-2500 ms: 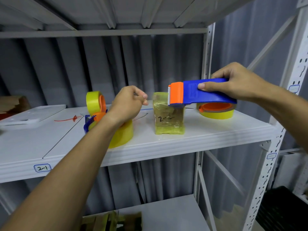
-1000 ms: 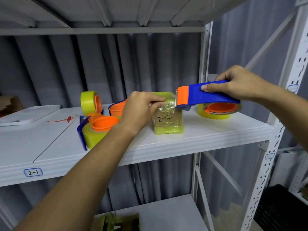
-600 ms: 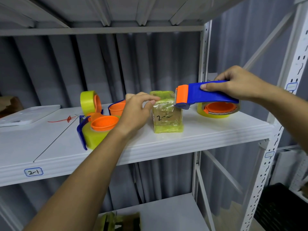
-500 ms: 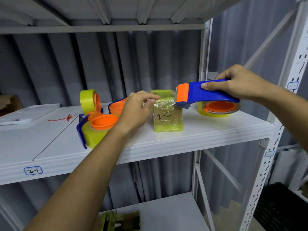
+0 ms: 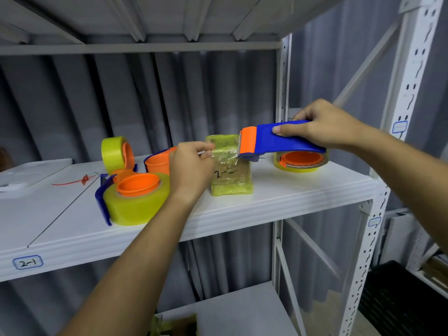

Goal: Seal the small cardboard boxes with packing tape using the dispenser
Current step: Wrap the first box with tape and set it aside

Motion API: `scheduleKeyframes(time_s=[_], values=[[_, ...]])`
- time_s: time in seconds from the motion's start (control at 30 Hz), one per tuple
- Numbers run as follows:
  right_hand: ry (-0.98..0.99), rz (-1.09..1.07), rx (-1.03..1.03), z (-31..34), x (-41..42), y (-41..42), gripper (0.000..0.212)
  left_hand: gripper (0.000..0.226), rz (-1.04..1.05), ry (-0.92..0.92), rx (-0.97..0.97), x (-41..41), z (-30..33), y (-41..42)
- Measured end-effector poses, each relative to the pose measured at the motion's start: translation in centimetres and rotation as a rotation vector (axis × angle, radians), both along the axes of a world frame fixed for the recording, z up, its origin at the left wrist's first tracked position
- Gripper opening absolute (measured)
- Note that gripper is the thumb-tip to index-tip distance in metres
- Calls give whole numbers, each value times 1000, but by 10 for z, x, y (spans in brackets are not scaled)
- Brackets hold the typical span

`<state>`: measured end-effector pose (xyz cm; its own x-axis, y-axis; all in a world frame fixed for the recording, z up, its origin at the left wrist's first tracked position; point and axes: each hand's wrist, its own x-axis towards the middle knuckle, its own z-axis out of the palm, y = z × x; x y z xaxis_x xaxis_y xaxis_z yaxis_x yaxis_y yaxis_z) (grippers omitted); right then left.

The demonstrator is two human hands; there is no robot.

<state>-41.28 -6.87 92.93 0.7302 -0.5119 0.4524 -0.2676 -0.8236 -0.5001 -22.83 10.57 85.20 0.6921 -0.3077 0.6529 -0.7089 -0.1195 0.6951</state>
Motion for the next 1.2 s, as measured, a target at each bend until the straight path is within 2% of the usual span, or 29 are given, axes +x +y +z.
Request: scheduleKeyframes(time_s=[0.27,0.4,0.57,0.7,0.9,1.1,1.2], values=[[4,-1,-15,-1,1,1,47,41,4,17,4,-4,0,-4],[1,-8,-31,-1,3,2,47,38,53,-24,45,-4,1,-2],[-1,-7,-67,-2,4,1,48,40,-1,-111,195,8,8,8],[-1,-6,-118,-2,5,-1,53,47,62,-289,383,13,16,9],[8,2,-87,-4,7,-2,48,48,21,-366,425,21,20,15],[4,-15,-62,-3,8,2,46,33,62,-379,350,20,18,14],[1,-22,-76,-3,8,3,47,35,82,-411,405,16,21,11]])
